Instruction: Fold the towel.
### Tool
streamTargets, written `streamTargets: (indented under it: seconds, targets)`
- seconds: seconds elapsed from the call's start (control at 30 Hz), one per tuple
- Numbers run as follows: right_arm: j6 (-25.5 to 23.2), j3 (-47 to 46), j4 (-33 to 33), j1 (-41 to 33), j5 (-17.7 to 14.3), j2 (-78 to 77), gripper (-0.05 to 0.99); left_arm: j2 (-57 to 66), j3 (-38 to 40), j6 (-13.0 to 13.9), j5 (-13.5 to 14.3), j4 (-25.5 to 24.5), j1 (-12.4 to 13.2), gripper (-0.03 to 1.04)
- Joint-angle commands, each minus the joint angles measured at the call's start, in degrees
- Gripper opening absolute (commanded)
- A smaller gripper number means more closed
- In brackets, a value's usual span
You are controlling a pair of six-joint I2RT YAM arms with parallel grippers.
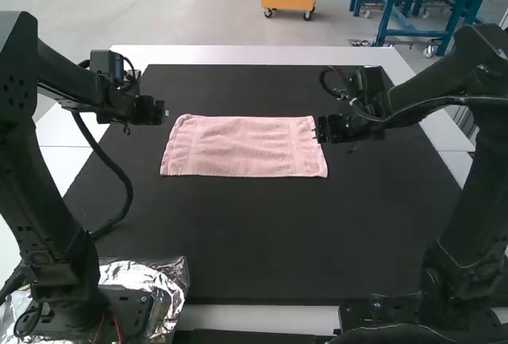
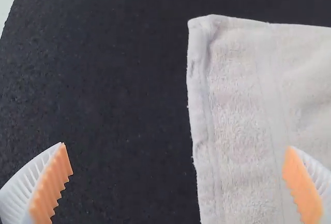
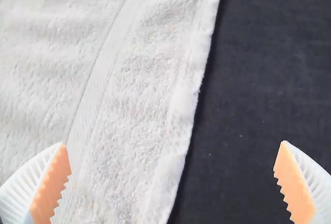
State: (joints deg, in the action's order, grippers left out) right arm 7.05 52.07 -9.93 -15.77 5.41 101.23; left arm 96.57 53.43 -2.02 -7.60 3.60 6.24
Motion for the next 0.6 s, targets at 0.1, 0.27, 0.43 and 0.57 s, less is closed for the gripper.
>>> streamTargets:
  seconds: [0.1,0.27,0.43,0.57]
  targets:
    - [-0.72,6.99,-2.28,-0.49,-1.45,5.47,0.91,4.68,3.17,1.23,-0.58,3.35,-1.85,0.96]
    - [-0.81,12.61,-2.46,-0.75,-1.54,10.48,0.91,8.98,4.93,2.55,-0.31,5.98,-3.69,0.95]
    - [-0.72,17.36,-2.46,-0.49,-1.54,15.49,0.91,13.11,7.92,2.64,0.21,6.07,-4.04,0.95]
    - [-0.63,20.0,-2.46,-0.49,-1.54,18.21,0.9,15.57,9.94,2.64,1.0,6.42,-4.13,0.95]
